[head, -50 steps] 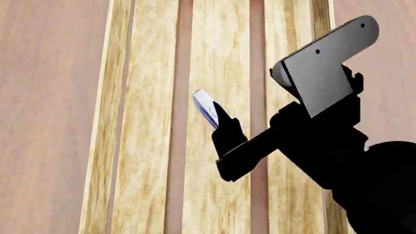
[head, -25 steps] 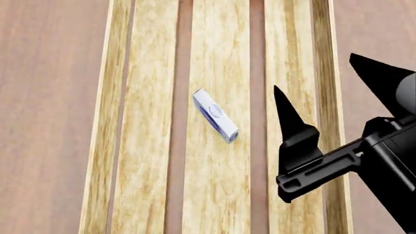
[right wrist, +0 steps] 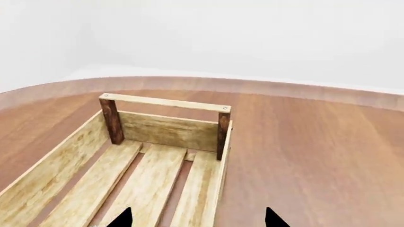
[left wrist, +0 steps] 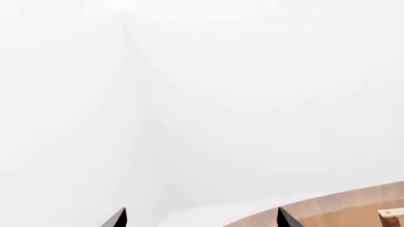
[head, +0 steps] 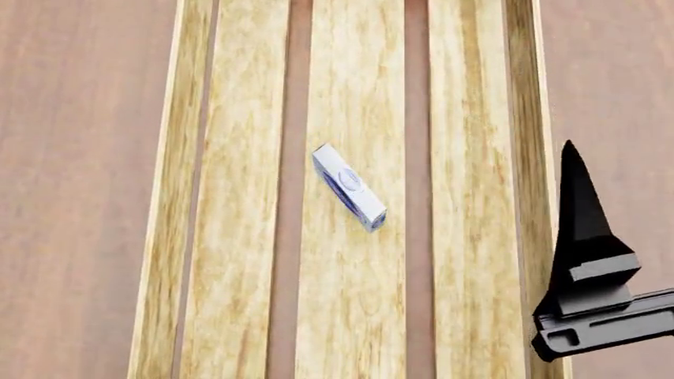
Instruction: Pick up the cream cheese and put it in the tray.
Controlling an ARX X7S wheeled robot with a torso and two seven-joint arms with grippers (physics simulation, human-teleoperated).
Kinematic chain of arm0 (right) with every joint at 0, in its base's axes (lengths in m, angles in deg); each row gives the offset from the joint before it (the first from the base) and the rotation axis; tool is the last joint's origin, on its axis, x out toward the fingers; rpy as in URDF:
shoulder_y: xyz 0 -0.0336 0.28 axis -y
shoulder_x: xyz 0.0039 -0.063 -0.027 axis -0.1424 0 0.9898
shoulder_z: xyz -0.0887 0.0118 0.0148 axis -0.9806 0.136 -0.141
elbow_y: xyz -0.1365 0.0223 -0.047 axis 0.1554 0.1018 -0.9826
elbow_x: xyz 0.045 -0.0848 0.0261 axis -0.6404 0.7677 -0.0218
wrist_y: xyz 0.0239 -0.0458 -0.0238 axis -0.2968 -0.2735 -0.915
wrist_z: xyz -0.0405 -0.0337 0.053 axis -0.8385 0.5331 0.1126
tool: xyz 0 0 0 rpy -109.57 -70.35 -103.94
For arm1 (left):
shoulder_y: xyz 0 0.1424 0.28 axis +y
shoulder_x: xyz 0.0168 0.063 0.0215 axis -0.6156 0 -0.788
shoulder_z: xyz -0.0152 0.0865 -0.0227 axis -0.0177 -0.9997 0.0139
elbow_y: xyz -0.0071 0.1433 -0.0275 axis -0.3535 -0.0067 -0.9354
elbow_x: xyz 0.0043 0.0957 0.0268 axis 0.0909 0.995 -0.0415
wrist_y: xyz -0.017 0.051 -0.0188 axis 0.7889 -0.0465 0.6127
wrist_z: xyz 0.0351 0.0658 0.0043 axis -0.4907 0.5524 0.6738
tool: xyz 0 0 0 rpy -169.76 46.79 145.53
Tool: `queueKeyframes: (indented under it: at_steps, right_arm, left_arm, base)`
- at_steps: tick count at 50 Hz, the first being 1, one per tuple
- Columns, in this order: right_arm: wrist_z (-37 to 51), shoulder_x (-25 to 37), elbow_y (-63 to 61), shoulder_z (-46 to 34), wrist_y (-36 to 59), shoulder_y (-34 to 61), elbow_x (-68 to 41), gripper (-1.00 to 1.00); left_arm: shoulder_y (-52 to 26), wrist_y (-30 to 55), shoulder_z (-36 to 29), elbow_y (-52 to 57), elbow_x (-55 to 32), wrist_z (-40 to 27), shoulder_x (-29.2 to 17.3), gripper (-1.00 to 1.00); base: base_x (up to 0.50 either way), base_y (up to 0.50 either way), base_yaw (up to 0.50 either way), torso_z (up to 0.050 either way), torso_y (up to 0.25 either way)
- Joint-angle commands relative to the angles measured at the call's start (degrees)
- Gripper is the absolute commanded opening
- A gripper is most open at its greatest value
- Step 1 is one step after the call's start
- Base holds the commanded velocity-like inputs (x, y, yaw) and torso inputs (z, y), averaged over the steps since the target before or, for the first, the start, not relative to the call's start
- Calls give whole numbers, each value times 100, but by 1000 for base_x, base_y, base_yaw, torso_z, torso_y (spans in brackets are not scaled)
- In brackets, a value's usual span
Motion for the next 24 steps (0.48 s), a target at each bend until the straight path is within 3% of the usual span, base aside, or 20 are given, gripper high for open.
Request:
queueKeyframes:
  at_steps: [1,5,9,24]
  right_arm:
    - [376,-596,-488,-160,-598,-233,1362,100]
    - [711,-786,-545,280,-706,-66,1025,100]
    - [594,-843,-572,242,-818,-158,1084,100]
    - [1217,-600,-1010,610,-764,118,-16,100]
  left_arm:
    - [-3243,810,-2262,316,-2349,-2278,-2786,100]
    - [-5296,685,-3870,316,-2956,-2661,-3257,100]
    - [-7069,325,-5482,316,-3244,-2929,-3577,100]
    - [-13191,-223,-11364,317,-3448,-3349,-3930,100]
  base:
    - [0,0,0,0,0]
    - [0,0,0,0,0]
    - [0,0,0,0,0]
    - [0,0,0,0,0]
